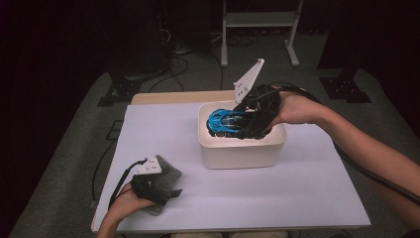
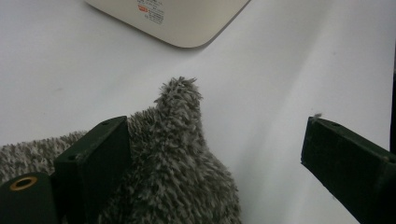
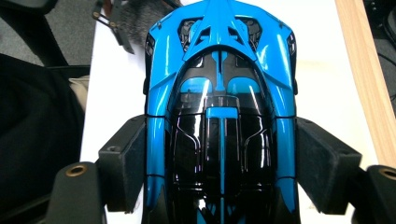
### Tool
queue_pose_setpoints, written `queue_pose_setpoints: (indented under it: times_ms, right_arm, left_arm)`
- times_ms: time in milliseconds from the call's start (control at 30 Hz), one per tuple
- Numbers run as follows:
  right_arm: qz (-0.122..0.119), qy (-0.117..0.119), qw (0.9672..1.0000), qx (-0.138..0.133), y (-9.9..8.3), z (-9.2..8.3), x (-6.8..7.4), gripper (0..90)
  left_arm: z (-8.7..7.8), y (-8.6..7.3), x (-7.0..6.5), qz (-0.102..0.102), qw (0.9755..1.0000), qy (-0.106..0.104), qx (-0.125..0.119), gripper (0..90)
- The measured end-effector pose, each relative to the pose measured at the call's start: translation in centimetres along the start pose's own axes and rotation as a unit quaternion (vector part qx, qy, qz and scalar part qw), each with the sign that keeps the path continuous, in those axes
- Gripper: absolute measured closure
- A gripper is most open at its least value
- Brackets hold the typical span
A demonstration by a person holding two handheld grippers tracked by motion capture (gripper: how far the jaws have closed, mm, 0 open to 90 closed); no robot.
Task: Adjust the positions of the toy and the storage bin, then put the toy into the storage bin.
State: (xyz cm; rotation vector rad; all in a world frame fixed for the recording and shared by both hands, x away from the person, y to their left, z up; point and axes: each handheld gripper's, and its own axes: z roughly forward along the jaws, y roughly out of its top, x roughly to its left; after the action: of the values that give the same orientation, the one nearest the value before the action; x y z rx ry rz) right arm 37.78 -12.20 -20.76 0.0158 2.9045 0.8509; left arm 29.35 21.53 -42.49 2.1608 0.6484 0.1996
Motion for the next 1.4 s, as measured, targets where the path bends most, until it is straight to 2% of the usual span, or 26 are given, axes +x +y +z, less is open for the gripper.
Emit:
queue_pose_setpoints:
  times_ms: [300,367,700,1400]
  right_arm:
    - [0.015,-0.005,0.9999,0.002,-0.7,0.5,-1.5,25.3]
    - [0.017,0.003,0.9999,0.002,-0.9,0.7,-1.9,25.3]
    - [0.029,0.013,0.9995,0.010,-1.7,2.5,-3.5,25.3]
    - [0.048,0.023,0.9976,0.044,-4.6,6.3,-5.4,25.3]
  left_arm:
    - [0.2,0.0,0.1,0.003,1.0000,-0.003,0.003,7.6]
    - [0.2,-0.1,0.2,0.003,1.0000,-0.003,0.004,7.6]
    - [0.1,-0.2,0.3,0.001,1.0000,0.000,0.006,7.6]
    - [0.0,-0.2,0.1,0.003,1.0000,0.007,0.005,7.6]
